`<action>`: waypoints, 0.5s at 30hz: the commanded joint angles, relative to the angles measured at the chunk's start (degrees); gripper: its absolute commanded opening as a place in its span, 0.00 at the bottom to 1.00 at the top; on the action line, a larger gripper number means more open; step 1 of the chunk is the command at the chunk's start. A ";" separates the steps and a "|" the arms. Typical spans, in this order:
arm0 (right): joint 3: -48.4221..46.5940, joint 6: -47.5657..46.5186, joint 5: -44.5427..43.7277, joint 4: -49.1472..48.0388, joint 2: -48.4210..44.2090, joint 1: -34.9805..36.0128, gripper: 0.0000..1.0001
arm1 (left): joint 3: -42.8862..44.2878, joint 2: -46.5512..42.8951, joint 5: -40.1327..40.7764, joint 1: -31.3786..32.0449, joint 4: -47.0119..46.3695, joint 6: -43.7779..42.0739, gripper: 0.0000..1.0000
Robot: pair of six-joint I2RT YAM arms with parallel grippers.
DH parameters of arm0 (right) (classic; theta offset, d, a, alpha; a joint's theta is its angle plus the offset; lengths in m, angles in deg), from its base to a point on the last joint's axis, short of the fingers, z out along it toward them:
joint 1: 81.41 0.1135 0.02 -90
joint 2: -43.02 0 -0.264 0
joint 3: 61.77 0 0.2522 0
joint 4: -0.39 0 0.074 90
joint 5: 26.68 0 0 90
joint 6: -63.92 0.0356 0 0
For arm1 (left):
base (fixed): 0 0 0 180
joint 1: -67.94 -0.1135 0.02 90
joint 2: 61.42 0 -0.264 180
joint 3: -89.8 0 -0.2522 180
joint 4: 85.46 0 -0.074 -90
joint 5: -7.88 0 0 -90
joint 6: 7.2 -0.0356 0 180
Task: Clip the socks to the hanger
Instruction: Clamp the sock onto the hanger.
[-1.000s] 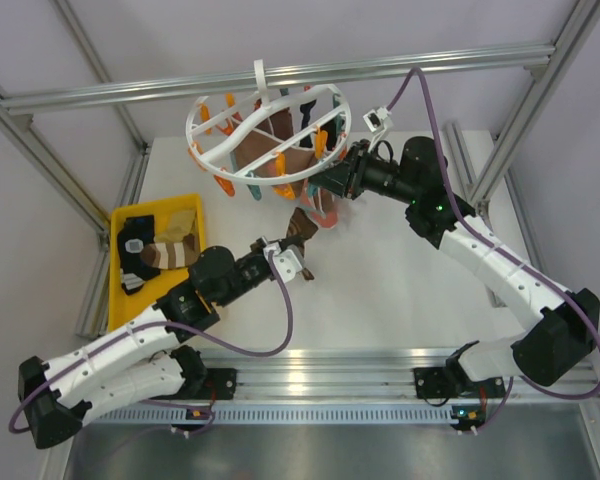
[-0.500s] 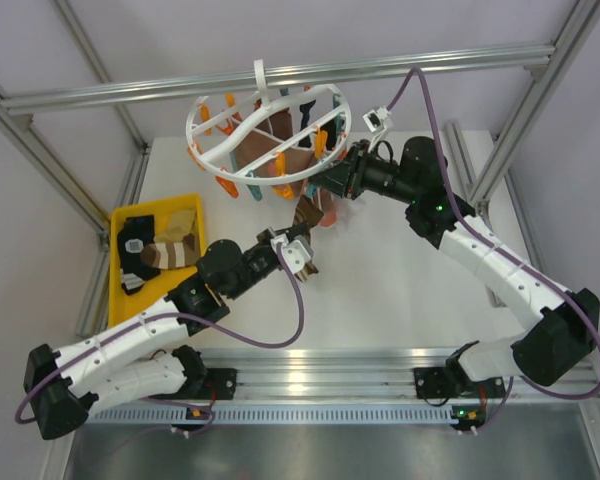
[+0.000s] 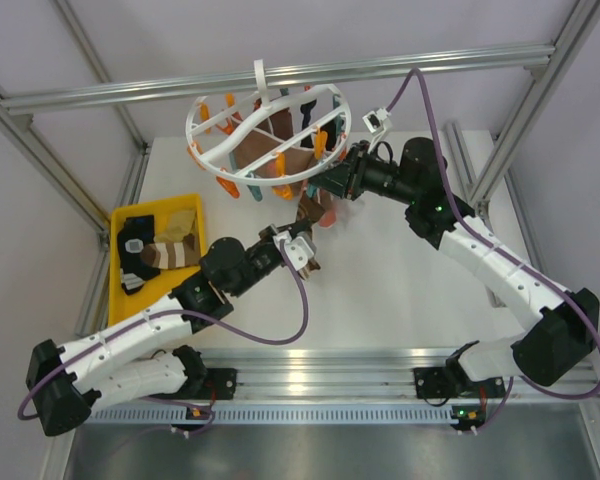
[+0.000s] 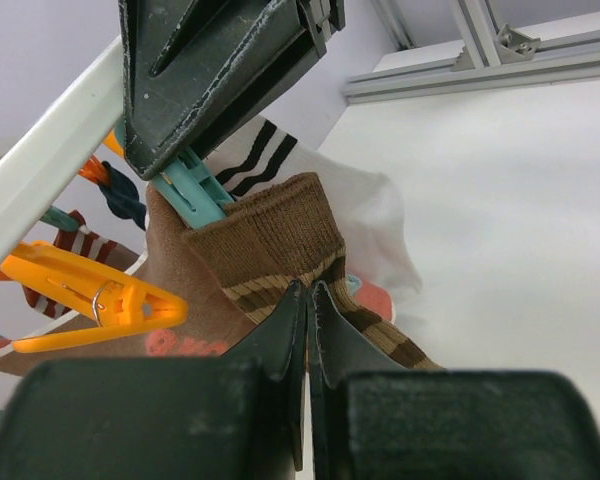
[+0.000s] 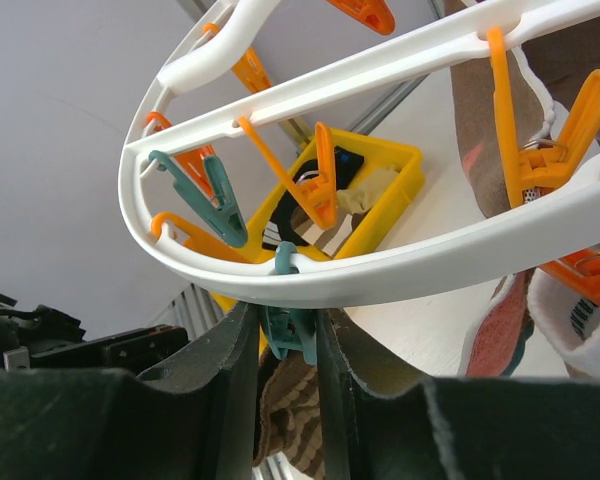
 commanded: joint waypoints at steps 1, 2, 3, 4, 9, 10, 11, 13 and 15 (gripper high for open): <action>0.77 -0.23 -1.19 -0.96 -0.21 -1.07 0.00 | 2.91 -0.01 0.95 -0.10 -5.54 -0.77 0.00; 0.77 -0.23 -1.28 -0.87 -0.13 -0.98 0.00 | 3.09 0.08 0.86 -0.10 -5.55 -0.85 0.00; 0.69 -0.40 -1.37 -0.79 -0.13 -0.98 0.00 | 3.26 0.25 0.95 -0.10 -5.63 -0.86 0.00; 0.60 -0.58 -1.37 -0.52 -0.13 -0.98 0.00 | 3.53 0.43 1.13 -0.10 -5.63 -1.03 0.00; 0.25 -0.58 -1.37 -0.17 -0.04 -0.98 0.00 | 4.23 0.87 1.04 -0.28 -5.98 -1.21 0.00; 0.16 -0.58 -1.28 -0.17 0.14 -0.98 0.00 | 4.41 1.05 1.04 -0.28 -6.16 -1.29 0.00; 0.07 -0.67 -1.19 -0.08 0.14 -0.98 0.00 | 4.49 1.31 1.04 -0.54 -6.34 -1.47 0.00; -0.19 -0.58 -1.10 -0.08 0.40 -0.98 0.00 | 5.02 1.84 1.13 -0.81 -6.86 -1.38 0.00; -0.54 -0.50 -0.84 0.44 0.58 -0.98 0.06 | 5.29 2.36 0.69 -1.16 -7.13 -1.38 0.00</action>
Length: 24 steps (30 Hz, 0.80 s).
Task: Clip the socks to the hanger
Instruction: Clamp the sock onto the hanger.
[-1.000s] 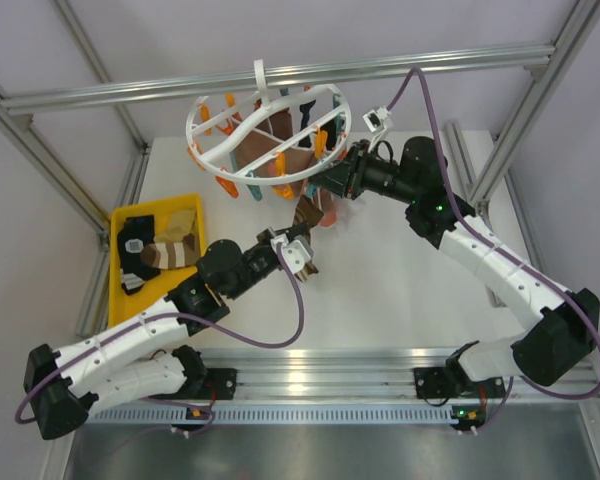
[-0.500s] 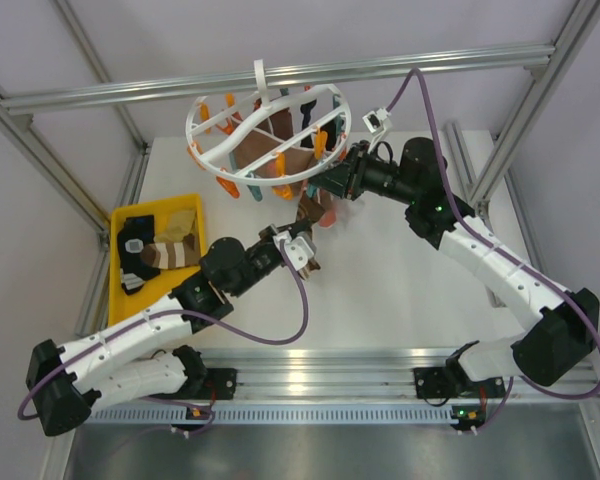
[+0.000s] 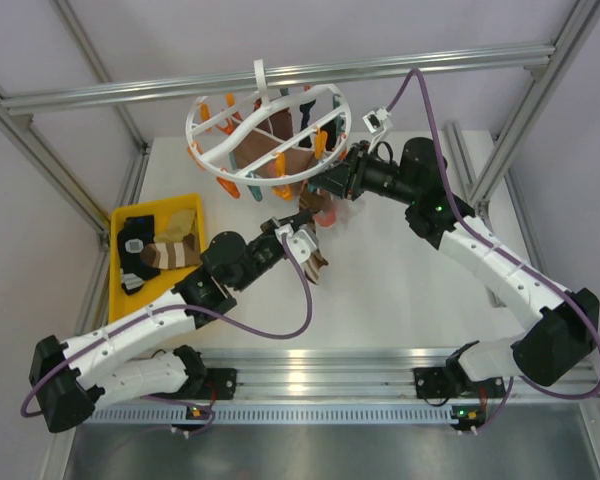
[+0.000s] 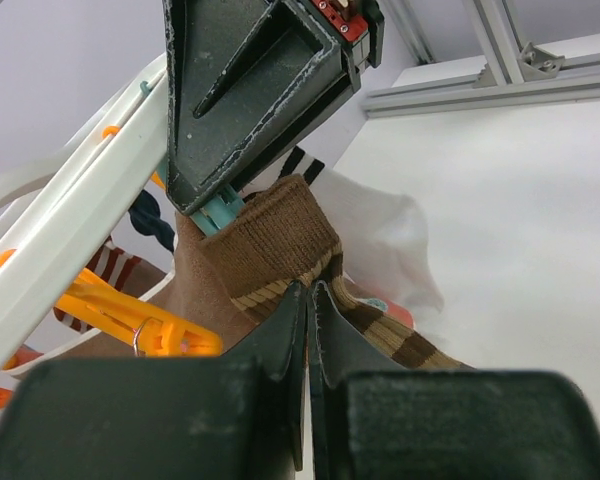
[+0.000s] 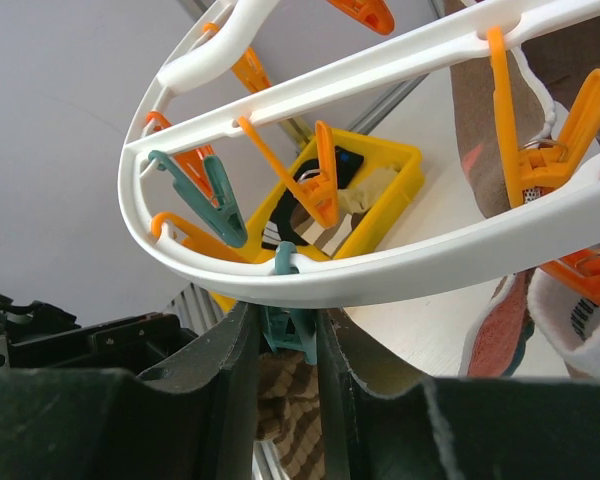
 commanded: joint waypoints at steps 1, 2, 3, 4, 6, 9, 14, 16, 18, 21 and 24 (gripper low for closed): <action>-0.79 -0.32 -0.75 0.53 0.69 -0.92 0.10 | 2.84 0.66 0.03 -0.68 -5.40 -0.27 0.00; -0.87 -0.23 -0.67 0.62 0.69 -0.92 0.19 | 2.93 0.84 0.03 -1.03 -5.49 -0.35 0.00; -1.14 -0.23 -0.66 0.80 0.69 -0.92 0.22 | 2.93 0.92 -0.23 -1.29 -5.58 -0.18 0.00; -1.31 -0.23 -0.58 0.97 0.95 -0.92 0.26 | 3.01 1.19 -0.41 -1.73 -5.49 -0.09 0.00; -1.66 0.03 -0.40 0.97 1.04 -0.92 0.33 | 3.10 1.63 -0.50 -2.17 -5.49 0.17 0.00; -2.02 0.21 -0.23 0.89 1.21 -0.92 0.41 | 3.28 2.15 -1.11 -3.14 -5.66 0.52 0.00; -2.90 0.03 0.13 1.06 1.57 -0.92 0.48 | 3.98 2.95 -2.16 -4.46 -6.28 0.88 0.00; -3.25 0.21 0.13 0.97 1.83 -0.92 0.49 | 4.16 3.47 -2.60 -4.81 -6.89 1.05 0.00; -3.42 0.21 0.21 0.80 1.92 -1.00 0.50 | 4.33 3.74 -2.78 -4.90 -7.33 0.96 0.00; -3.34 0.30 0.21 0.80 1.74 -0.92 0.52 | 4.68 4.09 -3.04 -5.07 -7.77 1.05 0.00; -3.25 0.38 0.30 0.80 1.39 -1.00 0.57 | 4.77 4.44 -3.31 -5.07 -8.04 1.05 0.00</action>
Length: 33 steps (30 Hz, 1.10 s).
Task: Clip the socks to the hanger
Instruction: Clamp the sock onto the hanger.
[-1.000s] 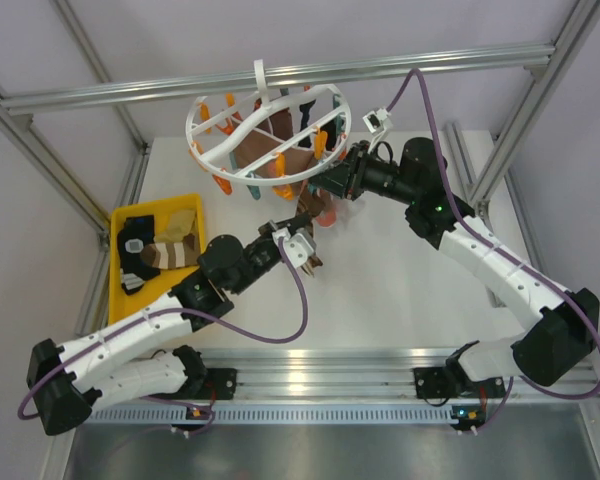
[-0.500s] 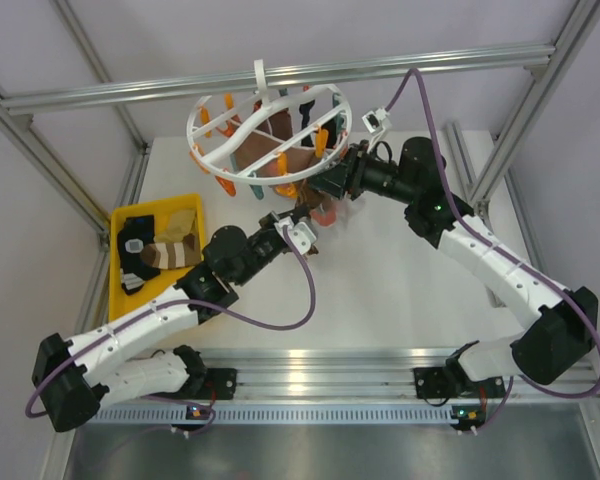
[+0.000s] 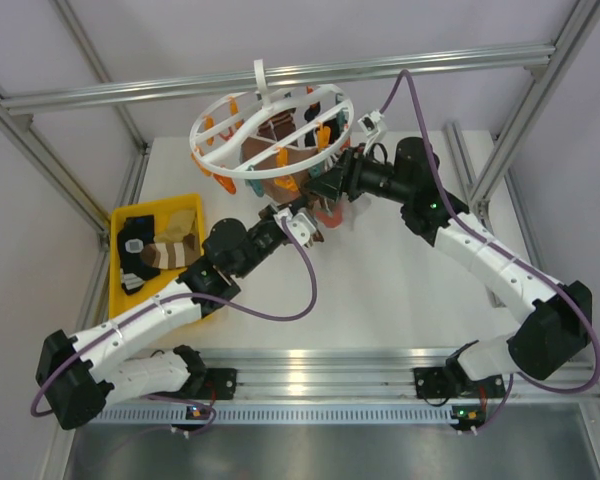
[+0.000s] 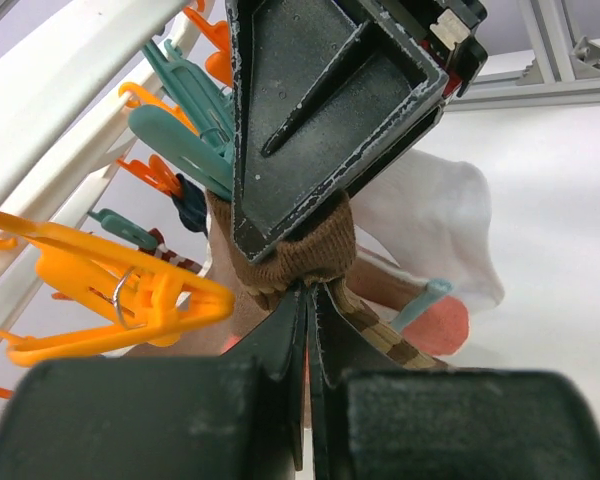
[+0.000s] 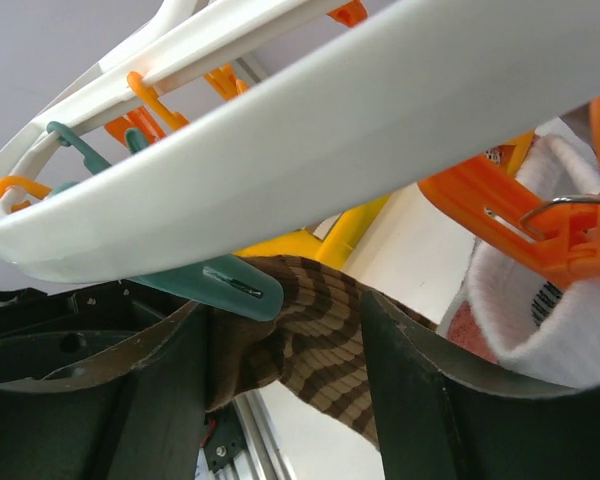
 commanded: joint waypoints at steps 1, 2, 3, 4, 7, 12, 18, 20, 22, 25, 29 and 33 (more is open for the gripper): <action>-2.94 0.19 -0.03 -0.78 -0.90 -0.76 0.58 | 2.59 0.24 -1.43 -0.26 -5.11 1.14 0.00; -2.94 0.01 -0.11 -0.69 -0.99 -0.94 0.62 | 2.59 0.33 -1.52 -0.26 -5.11 1.14 0.00; -2.94 0.01 -0.03 -0.43 -1.34 -0.94 0.64 | 2.59 0.42 -1.69 -0.26 -5.11 1.40 0.00; -3.03 0.01 -0.03 -0.34 -1.61 -1.11 0.66 | 2.59 0.42 -1.78 -0.26 -4.94 1.66 0.00; -3.47 0.10 0.32 -0.16 -2.22 -1.90 0.73 | 2.59 0.33 -1.78 -0.27 -4.50 2.37 0.00; -5.75 1.59 1.38 0.19 -3.10 -4.10 0.89 | 3.37 -0.02 -3.97 -0.27 -3.36 4.30 0.00; -5.32 1.69 2.26 1.15 -6.00 -6.04 0.89 | 4.96 -1.94 -5.29 -0.26 1.47 9.13 0.32; -4.88 1.07 2.00 2.47 -6.70 -6.47 0.88 | 4.79 -3.61 -5.90 -0.26 3.58 10.80 0.39; -4.44 -0.16 1.38 3.18 -7.50 -6.74 0.88 | 4.35 -5.02 -6.44 -0.26 5.34 12.47 0.42; -3.82 -1.04 0.94 3.18 -8.03 -7.44 0.87 | 3.99 -7.83 -5.91 -0.18 9.64 15.10 0.43; -3.21 -2.18 0.77 3.18 -8.29 -8.67 0.86 | 3.38 -12.05 -2.57 -0.18 14.30 19.32 0.44; -3.38 -3.24 0.50 3.18 -6.80 -9.81 0.84 | 2.76 -13.20 3.66 -0.26 16.95 23.28 0.49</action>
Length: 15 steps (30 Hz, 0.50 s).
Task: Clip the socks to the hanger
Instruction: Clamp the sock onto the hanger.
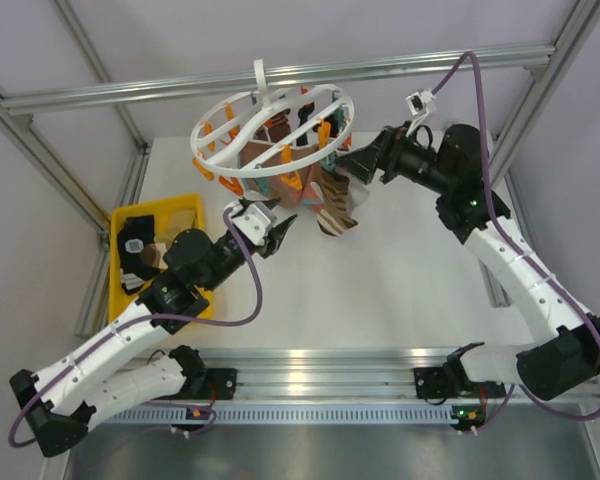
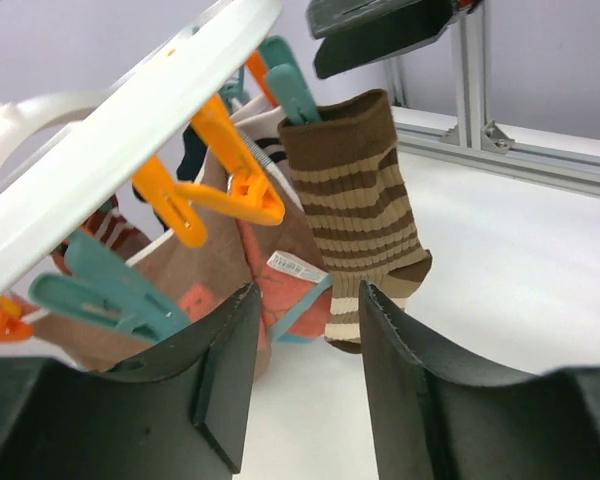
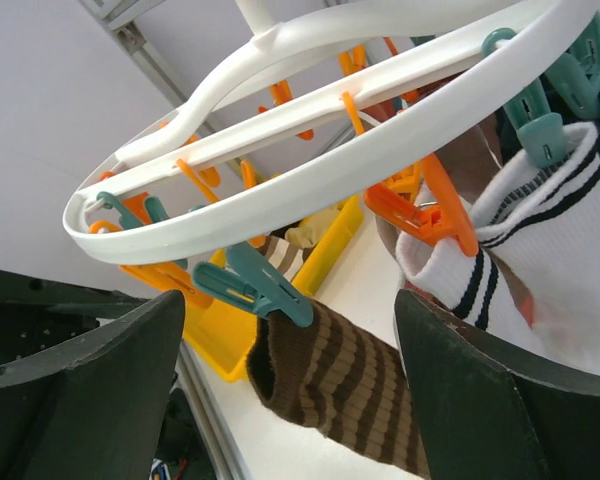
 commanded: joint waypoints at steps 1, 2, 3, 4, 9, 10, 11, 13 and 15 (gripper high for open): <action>-0.76 -1.60 -0.22 -0.82 0.42 -1.62 0.84 | 0.36 -0.68 5.59 -0.11 2.37 5.65 0.50; -1.37 -1.78 -0.22 -0.82 0.94 -1.97 0.83 | 0.45 -0.16 5.77 -0.11 0.98 5.83 0.51; -1.55 -2.13 -0.22 -0.82 1.56 -2.15 0.83 | 0.71 0.02 5.69 -0.20 0.36 6.26 0.52; -1.72 -2.13 -0.13 -0.91 1.91 -2.15 0.82 | 0.97 0.46 5.34 -0.11 -0.61 6.70 0.54; -2.17 -2.83 3.11 -2.66 2.00 -2.59 0.82 | 3.87 4.94 9.89 -0.20 -3.78 9.15 0.58; -2.08 -2.75 4.60 -2.93 1.74 -2.68 0.82 | 4.48 5.73 11.38 -0.20 -3.78 9.86 0.58; -1.99 -2.66 5.31 -3.28 1.22 -2.68 0.82 | 5.27 6.87 12.09 -0.20 -4.91 10.04 0.59; -1.82 -2.48 7.33 -3.28 0.51 -2.85 0.82 | 4.93 7.23 10.88 -0.20 -7.63 10.05 0.59; -1.46 -2.48 8.65 -3.02 -0.89 -2.85 0.82 | 3.18 7.23 7.45 -0.20 -12.62 8.74 0.59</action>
